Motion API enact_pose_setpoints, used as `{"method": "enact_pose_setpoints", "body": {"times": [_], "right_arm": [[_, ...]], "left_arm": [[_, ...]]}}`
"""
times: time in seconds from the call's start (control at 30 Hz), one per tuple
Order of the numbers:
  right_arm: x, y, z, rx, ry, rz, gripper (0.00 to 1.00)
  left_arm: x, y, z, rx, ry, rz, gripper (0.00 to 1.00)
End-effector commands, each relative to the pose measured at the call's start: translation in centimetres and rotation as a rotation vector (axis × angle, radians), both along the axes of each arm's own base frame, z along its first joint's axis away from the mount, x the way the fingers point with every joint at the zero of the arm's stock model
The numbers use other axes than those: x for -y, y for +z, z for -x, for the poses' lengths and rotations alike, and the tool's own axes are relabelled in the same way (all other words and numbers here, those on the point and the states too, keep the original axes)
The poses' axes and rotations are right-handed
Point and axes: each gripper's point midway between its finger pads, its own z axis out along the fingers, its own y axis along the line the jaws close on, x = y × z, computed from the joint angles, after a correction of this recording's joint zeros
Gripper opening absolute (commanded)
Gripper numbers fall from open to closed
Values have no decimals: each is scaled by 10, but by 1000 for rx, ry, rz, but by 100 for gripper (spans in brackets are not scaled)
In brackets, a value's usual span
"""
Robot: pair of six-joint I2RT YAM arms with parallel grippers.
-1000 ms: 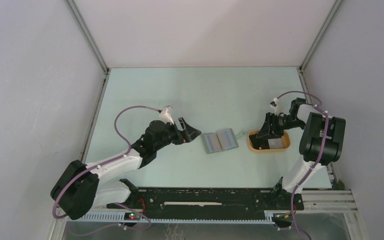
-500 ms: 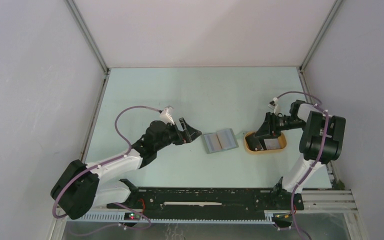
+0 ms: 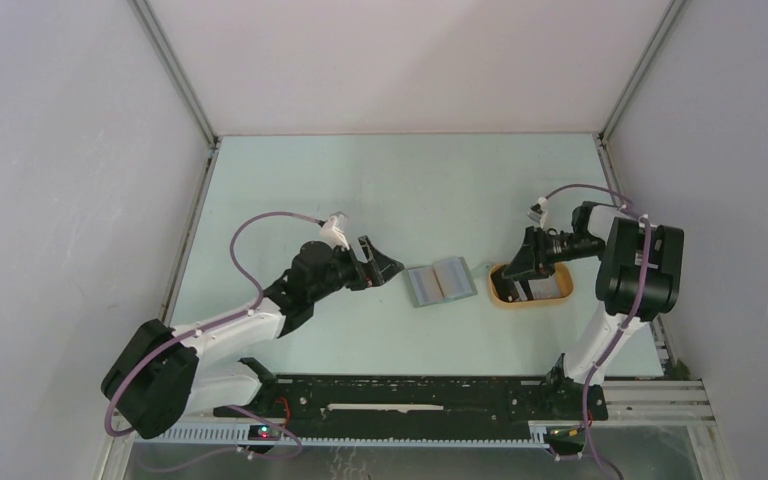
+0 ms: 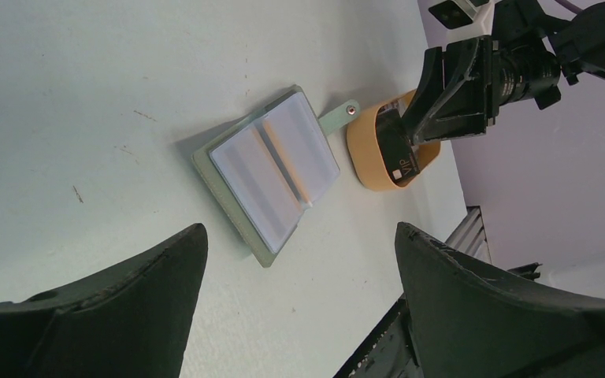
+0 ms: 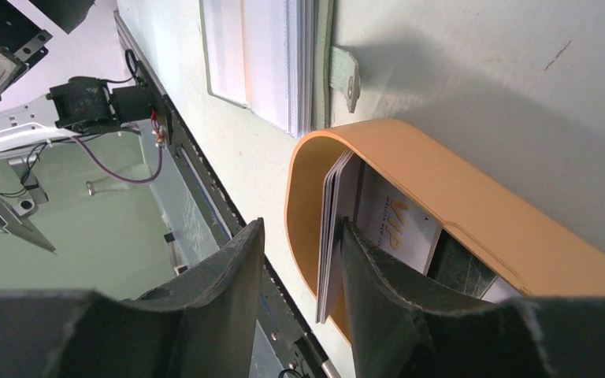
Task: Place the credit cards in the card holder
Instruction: Pick up the credit card from the storage box.
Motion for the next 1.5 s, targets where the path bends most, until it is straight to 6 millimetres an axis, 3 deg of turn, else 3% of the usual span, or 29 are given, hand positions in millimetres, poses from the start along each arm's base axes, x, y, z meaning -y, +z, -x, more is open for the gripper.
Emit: {"method": "enact_pose_setpoints", "body": {"times": [0.0, 0.2, 0.43, 1.2, 1.47], "right_arm": [[-3, 0, -3, 13, 35, 33, 50], [0, -17, -2, -5, 57, 148, 52], [1, -20, -2, -18, 55, 160, 50], [20, 5, -4, 23, -37, 71, 43], [26, 4, -4, 11, -58, 59, 33]], "left_arm": [[11, 35, -11, 74, -6, 53, 93], [12, 33, -12, 68, -10, 49, 93], [13, 33, -13, 66, -10, 46, 93], [13, 30, -12, 59, -12, 38, 93], [14, 29, -12, 58, -13, 38, 93]]}}
